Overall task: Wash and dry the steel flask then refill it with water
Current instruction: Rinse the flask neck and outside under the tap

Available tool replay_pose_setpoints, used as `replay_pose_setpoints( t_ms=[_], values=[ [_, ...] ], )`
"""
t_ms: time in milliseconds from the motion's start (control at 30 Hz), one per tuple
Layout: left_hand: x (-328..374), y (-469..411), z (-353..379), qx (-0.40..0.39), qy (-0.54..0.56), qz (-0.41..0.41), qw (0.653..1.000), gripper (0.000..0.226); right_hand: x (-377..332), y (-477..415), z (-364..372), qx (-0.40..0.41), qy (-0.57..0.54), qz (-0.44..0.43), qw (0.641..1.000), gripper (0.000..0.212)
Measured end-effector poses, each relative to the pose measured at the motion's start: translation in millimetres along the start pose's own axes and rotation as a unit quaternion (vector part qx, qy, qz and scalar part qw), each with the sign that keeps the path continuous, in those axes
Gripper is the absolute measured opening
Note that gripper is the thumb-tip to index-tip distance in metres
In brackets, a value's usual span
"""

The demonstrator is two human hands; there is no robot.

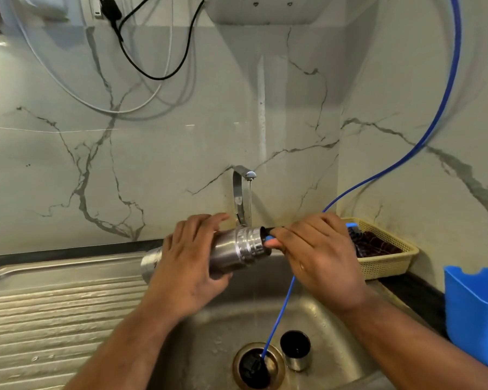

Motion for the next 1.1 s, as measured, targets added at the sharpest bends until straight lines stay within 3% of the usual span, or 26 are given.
replay_pose_setpoints(
  t_ms=[67,100,133,167,200,233,267,300,333,400,433,500,567,633,667,700,733,767,800,900,1000,1100],
  values=[
    [-12.3,1.2,-11.3,-0.024,0.012,-0.023,0.999,0.115,-6.2,-5.2,-3.4,0.005,-0.018,-0.050,0.999,0.014],
    [-14.7,2.8,-14.3,-0.035,0.004,-0.027,0.999,0.110,-9.0,-8.3,-0.1,-0.024,-0.029,-0.033,0.999,0.014],
    [-14.0,4.2,-14.8,-0.042,-0.021,-0.023,0.999,0.101,-8.4,-8.7,9.4,-0.082,-0.051,0.029,0.995,0.014],
    [-11.7,5.4,-14.1,-0.041,-0.067,-0.015,0.997,0.091,-3.0,-3.6,25.0,-0.193,-0.116,0.151,0.963,0.016],
    [-8.7,6.6,-11.4,-0.039,-0.120,0.002,0.992,0.086,0.4,10.7,40.4,-0.299,-0.209,0.291,0.884,0.019],
    [-5.0,6.9,-7.4,-0.040,-0.161,0.020,0.986,0.083,-1.4,29.7,51.5,-0.357,-0.312,0.416,0.776,0.023],
    [-2.0,6.7,-4.6,-0.039,-0.177,0.030,0.983,0.082,-3.2,43.1,56.8,-0.378,-0.371,0.479,0.700,0.026],
    [-0.6,5.2,-3.6,-0.029,-0.181,0.035,0.982,0.083,-2.3,45.0,58.4,-0.385,-0.381,0.475,0.693,0.028],
    [-2.0,4.0,-3.5,-0.021,-0.177,0.027,0.984,0.084,2.9,40.9,56.3,-0.382,-0.341,0.430,0.743,0.026],
    [-7.8,2.9,-5.7,-0.001,-0.165,0.006,0.986,0.086,15.0,21.9,43.5,-0.336,-0.206,0.272,0.878,0.019],
    [-12.7,2.8,-8.2,0.012,-0.161,-0.003,0.987,0.086,20.9,9.6,34.2,-0.296,-0.138,0.195,0.925,0.016],
    [-22.9,2.8,-15.8,0.029,-0.157,-0.028,0.987,0.084,29.4,-3.3,18.5,-0.206,-0.055,0.088,0.973,0.012],
    [-28.8,4.0,-20.9,0.039,-0.156,-0.040,0.986,0.083,32.7,-3.1,12.8,-0.194,-0.048,0.072,0.977,0.018],
    [-22.9,4.4,-20.9,0.043,-0.160,-0.023,0.986,0.082,20.1,3.6,24.0,-0.278,-0.087,0.126,0.948,0.032],
    [-16.7,4.8,-18.8,0.042,-0.164,-0.006,0.986,0.082,12.4,10.9,34.5,-0.351,-0.153,0.189,0.904,0.038],
    [-9.9,5.2,-16.0,0.041,-0.168,0.016,0.985,0.082,6.0,21.4,45.6,-0.403,-0.259,0.279,0.832,0.042],
    [-5.0,5.4,-13.4,0.042,-0.171,0.034,0.984,0.081,0.4,31.8,52.4,-0.428,-0.356,0.372,0.743,0.044],
    [-2.5,5.2,-11.3,0.040,-0.173,0.043,0.983,0.081,-2.9,36.9,54.1,-0.432,-0.413,0.425,0.679,0.045],
    [-2.7,4.6,-10.0,0.035,-0.174,0.040,0.983,0.082,-1.5,36.8,53.1,-0.429,-0.426,0.428,0.671,0.041],
    [-13.3,4.6,-9.9,0.029,-0.162,0.008,0.986,0.085,10.4,26.1,44.6,-0.430,-0.319,0.319,0.782,0.022],
    [-23.2,5.8,-11.5,0.030,-0.149,-0.019,0.988,0.085,5.5,8.4,33.2,-0.408,-0.161,0.171,0.883,0.025],
    [-26.1,5.7,-13.1,0.033,-0.143,-0.025,0.989,0.084,-4.6,-3.4,25.8,-0.359,-0.072,0.096,0.926,0.028]
  ],
)
Point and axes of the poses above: each hand's wrist, its own y-axis away from the middle knuckle, its own z-axis out of the palm, x = y × z, the point moved 6 cm from there along -y, towards the middle knuckle, and after that the axes turned 1 degree about -z, right-handed, at the moved point
